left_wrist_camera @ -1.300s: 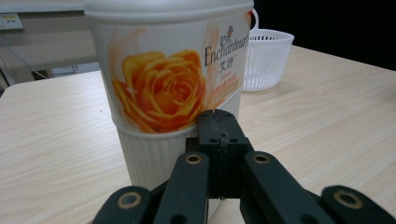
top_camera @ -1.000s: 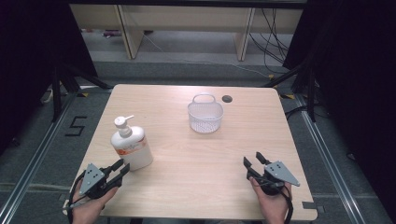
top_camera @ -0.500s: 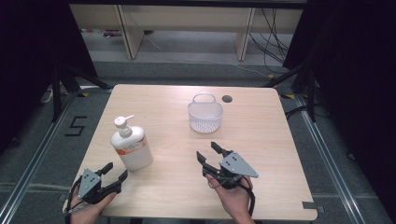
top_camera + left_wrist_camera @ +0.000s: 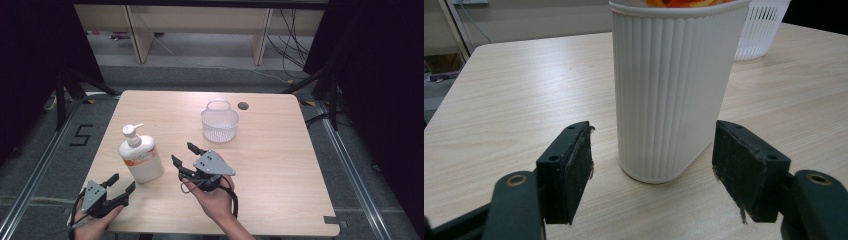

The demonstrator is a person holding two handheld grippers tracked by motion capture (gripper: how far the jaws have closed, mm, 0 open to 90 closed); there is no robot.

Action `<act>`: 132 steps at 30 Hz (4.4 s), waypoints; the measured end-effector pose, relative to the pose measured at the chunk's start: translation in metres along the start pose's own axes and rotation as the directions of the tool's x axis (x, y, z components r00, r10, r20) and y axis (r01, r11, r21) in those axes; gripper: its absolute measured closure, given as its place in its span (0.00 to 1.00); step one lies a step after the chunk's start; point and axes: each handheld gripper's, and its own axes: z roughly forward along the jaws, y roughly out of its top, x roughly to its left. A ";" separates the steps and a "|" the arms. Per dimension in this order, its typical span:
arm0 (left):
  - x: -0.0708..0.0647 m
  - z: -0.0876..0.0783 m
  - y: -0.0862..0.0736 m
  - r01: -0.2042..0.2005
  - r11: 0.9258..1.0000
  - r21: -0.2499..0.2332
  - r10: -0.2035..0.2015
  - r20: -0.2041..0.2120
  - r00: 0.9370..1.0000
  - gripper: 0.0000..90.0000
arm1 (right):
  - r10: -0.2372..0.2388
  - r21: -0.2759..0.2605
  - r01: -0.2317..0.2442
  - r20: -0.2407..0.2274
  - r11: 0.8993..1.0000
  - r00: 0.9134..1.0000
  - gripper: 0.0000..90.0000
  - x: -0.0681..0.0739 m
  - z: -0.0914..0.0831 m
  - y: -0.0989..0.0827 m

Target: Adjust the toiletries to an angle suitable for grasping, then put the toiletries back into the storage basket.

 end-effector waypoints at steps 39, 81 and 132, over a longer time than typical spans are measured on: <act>0.000 0.000 0.000 0.002 1.000 -0.002 -0.002 0.005 1.000 0.35 | -0.049 0.017 0.051 -0.100 0.999 0.994 0.43 0.058 0.094 0.047; 0.001 -0.001 0.000 0.016 1.000 0.009 -0.016 0.005 1.000 0.35 | 0.023 0.036 -0.022 -0.029 0.999 0.999 0.68 0.068 0.114 0.049; 0.001 -0.001 0.000 0.029 0.999 0.018 -0.029 -0.024 0.999 0.36 | 0.009 -0.107 -0.006 0.034 0.994 0.999 0.68 0.021 0.040 0.082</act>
